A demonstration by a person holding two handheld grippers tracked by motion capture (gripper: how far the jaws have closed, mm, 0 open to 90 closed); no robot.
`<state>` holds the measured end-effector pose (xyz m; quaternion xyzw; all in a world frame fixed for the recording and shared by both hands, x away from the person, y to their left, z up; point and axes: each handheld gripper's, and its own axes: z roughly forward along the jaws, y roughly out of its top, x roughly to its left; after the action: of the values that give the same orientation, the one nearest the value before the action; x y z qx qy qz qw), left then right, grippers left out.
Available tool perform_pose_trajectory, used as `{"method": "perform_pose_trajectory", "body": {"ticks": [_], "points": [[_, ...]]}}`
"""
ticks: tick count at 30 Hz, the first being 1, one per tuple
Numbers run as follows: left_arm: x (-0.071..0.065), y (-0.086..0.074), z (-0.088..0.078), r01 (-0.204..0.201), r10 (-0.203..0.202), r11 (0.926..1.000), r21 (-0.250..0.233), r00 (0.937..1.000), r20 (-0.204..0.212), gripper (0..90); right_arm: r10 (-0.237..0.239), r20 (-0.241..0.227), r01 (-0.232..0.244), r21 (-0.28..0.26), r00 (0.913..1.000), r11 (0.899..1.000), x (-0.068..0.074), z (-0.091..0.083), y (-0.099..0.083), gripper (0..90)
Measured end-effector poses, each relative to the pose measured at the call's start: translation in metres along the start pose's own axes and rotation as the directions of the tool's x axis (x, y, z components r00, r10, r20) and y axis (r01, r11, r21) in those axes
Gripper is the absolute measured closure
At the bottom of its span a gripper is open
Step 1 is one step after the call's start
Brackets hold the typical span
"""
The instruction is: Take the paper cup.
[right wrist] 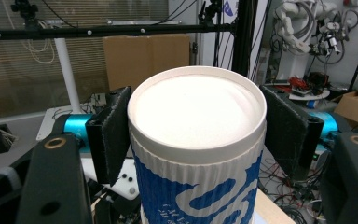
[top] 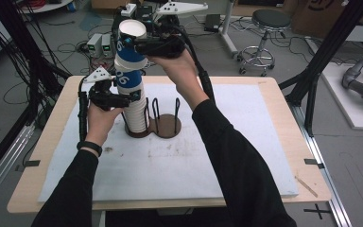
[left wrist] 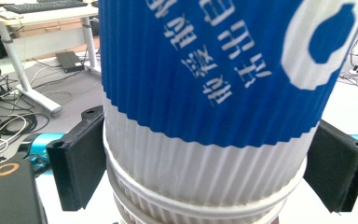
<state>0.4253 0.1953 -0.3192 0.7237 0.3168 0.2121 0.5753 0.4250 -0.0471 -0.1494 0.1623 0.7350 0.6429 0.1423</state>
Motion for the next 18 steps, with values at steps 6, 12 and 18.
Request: {"method": "perform_pose_trajectory", "body": {"ticks": [6, 12, 18], "points": [[0.001, 0.000, -0.001, 0.002, -0.002, 1.0000, 0.000, 1.0000, 0.002, 11.7, -0.014, -0.004, 0.014, 0.010, 0.9999, 1.000, -0.001, -0.016, 0.002, 30.3], [0.001, 0.000, -0.001, 0.005, -0.005, 1.0000, 0.000, 1.0000, 0.003, 11.7, -0.046, -0.005, 0.046, 0.036, 0.9989, 0.998, 0.001, -0.038, -0.002, 30.3], [0.001, 0.000, -0.001, 0.005, -0.005, 1.0000, 0.004, 1.0000, 0.001, 11.7, -0.042, -0.005, 0.042, 0.042, 0.9991, 0.998, 0.000, -0.067, -0.015, 30.3]]}}
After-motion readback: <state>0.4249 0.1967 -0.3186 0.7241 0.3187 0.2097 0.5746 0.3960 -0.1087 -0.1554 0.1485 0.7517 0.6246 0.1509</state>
